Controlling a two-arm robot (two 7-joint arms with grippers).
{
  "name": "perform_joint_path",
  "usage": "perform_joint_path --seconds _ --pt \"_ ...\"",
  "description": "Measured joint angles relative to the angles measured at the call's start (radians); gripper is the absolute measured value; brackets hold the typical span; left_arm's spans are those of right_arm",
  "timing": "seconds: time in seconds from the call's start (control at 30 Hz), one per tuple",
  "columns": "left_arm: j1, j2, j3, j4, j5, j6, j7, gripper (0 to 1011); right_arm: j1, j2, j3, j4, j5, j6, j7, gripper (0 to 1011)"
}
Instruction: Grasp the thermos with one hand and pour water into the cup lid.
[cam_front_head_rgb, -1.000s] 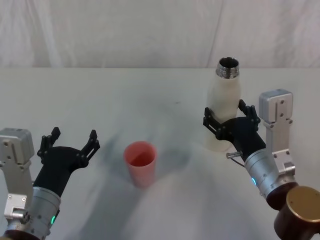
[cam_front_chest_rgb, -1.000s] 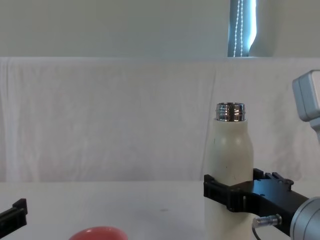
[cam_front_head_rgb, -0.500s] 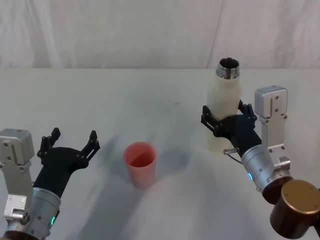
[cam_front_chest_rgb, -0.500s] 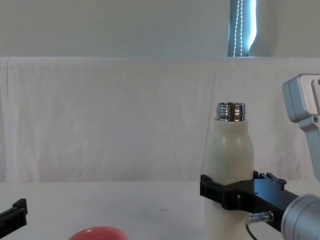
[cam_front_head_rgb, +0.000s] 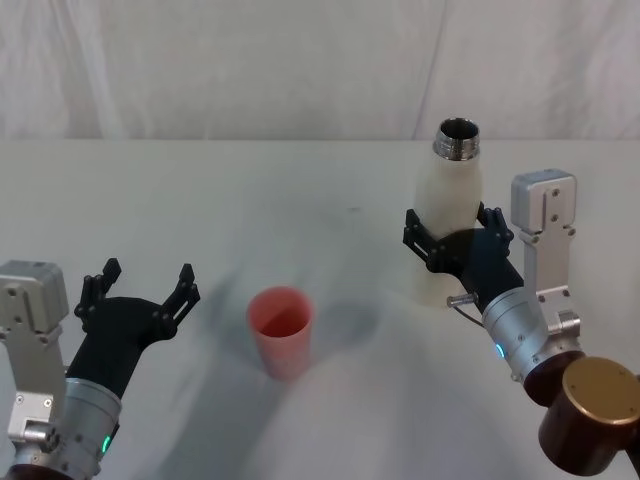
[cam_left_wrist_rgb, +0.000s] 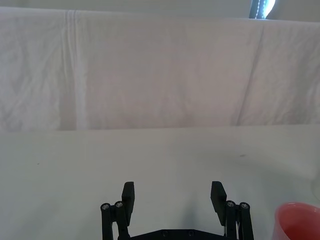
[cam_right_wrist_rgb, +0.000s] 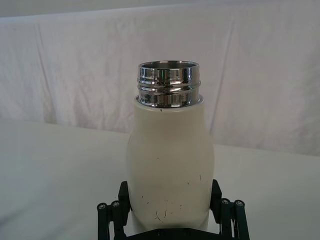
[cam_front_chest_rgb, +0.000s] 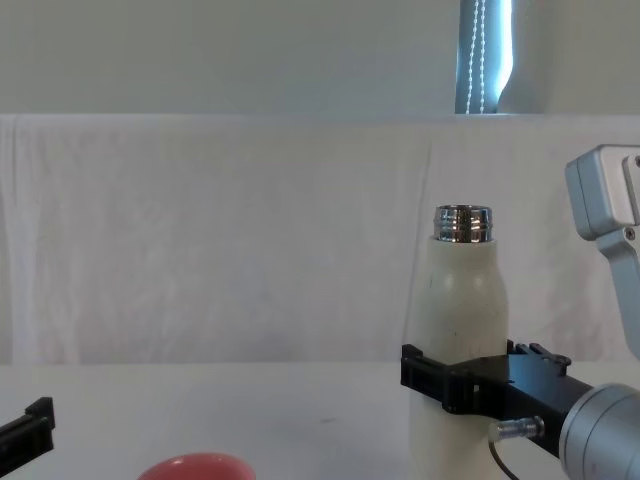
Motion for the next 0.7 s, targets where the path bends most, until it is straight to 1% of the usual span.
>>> perform_joint_path --seconds 0.23,0.3,0.43,0.7 --pt "0.0 0.0 0.0 0.0 0.0 0.0 0.0 1001 -0.006 -0.001 0.002 -0.028 0.006 0.017 -0.001 950" --pt "0.0 0.0 0.0 0.0 0.0 0.0 0.0 1001 -0.011 0.0 0.002 -0.042 0.006 0.02 -0.001 950" --pt "0.0 0.0 0.0 0.0 0.0 0.0 0.0 1001 -0.025 0.009 0.001 -0.092 0.005 0.027 -0.001 950" --pt "0.0 0.0 0.0 0.0 0.0 0.0 0.0 1001 -0.035 0.019 0.0 -0.137 0.002 0.035 0.0 950"
